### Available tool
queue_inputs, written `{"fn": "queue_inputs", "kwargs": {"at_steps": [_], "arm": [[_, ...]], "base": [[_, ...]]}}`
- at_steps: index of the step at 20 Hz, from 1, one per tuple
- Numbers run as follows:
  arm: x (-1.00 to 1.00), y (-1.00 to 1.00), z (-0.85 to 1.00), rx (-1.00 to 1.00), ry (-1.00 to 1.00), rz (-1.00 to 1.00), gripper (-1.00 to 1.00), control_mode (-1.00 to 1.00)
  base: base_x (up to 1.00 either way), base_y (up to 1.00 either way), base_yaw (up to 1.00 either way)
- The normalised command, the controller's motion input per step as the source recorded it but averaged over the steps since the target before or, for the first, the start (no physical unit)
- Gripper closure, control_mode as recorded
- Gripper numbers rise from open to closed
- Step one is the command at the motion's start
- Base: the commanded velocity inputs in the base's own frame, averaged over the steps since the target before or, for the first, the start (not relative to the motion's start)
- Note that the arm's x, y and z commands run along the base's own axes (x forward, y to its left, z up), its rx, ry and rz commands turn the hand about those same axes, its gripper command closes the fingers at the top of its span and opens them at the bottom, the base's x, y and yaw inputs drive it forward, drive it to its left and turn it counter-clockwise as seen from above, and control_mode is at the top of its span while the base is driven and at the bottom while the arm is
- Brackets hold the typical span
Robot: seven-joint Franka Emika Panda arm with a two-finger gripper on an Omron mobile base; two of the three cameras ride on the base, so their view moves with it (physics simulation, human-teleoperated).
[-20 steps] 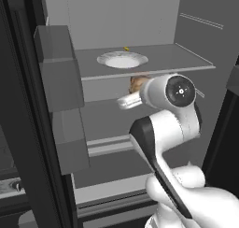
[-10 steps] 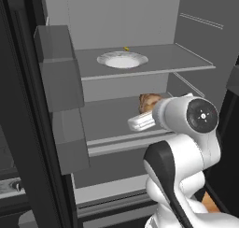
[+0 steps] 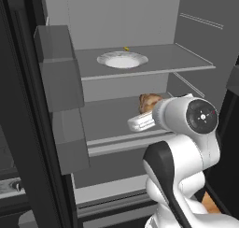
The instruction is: Retrieve the chicken drumstick from the fridge and place it on the saucepan with marinade on the stove.
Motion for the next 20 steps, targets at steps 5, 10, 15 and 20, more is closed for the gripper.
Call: {"fn": "queue_inputs", "kwargs": {"at_steps": [5, 10, 15, 20], "arm": [[0.0, 0.0, 0.0, 0.0, 0.0, 0.0, 1.0, -1.0], [0.0, 0.0, 0.0, 0.0, 0.0, 0.0, 1.0, -1.0], [-0.19, 0.0, -0.09, 0.0, 0.09, 0.0, 1.0, 1.0], [0.0, 0.0, 0.0, 0.0, 0.0, 0.0, 1.0, 1.0]], "base": [[0.0, 0.0, 0.0], [0.0, 0.0, 0.0], [-0.34, 0.0, 0.0], [-1.0, -0.04, 0.0]]}}
